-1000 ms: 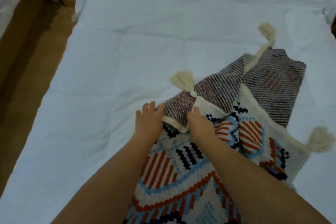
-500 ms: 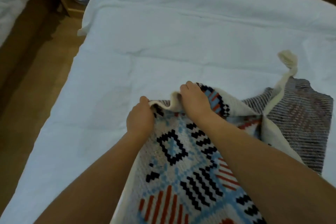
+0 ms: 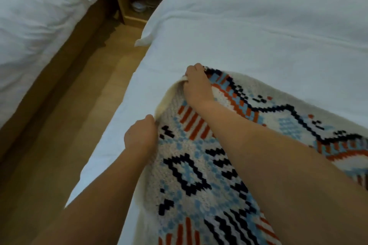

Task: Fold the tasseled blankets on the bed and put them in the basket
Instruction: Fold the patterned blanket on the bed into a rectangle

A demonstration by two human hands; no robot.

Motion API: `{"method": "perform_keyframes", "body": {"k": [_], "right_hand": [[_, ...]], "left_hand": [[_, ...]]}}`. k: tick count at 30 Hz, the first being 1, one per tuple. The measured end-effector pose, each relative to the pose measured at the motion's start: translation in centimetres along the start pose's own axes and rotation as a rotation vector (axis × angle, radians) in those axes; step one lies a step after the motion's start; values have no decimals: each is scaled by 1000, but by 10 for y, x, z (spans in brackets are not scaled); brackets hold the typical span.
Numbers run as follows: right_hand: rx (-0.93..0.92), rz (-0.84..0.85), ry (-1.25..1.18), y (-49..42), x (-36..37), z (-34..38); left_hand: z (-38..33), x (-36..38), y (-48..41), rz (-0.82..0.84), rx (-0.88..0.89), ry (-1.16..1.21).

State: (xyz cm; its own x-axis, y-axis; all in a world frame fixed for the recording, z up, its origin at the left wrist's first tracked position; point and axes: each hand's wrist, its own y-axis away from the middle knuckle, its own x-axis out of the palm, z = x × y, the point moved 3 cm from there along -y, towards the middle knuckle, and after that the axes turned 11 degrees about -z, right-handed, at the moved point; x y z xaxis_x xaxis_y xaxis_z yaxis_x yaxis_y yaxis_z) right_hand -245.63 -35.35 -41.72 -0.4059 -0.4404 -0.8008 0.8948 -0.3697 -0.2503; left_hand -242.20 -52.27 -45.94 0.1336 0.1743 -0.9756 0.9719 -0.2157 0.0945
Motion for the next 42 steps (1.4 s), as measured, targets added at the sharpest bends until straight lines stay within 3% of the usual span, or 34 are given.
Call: {"method": "perform_keyframes", "body": {"k": [5,14,20,28,32,37,42], "right_hand": [[-71,386,169,56,77,-21],[-184,323,298,89,81,-33],[-128,388,308,156,56,-31],[-6,510,136,271,8,4],[-106,527,131,328,-18,28],[-287,589,223,407,-41,44],[-429,668,468,474,-51,44]], "left_hand": [[6,40,10,-60,-37,76],[12,50,15,-121,-103,241],[20,38,60,-113,-236,361],[41,25,173,-40,-382,457],[55,18,242,-7,-421,497],[69,19,333,11,-309,220],[78,26,397,56,-363,302]]}}
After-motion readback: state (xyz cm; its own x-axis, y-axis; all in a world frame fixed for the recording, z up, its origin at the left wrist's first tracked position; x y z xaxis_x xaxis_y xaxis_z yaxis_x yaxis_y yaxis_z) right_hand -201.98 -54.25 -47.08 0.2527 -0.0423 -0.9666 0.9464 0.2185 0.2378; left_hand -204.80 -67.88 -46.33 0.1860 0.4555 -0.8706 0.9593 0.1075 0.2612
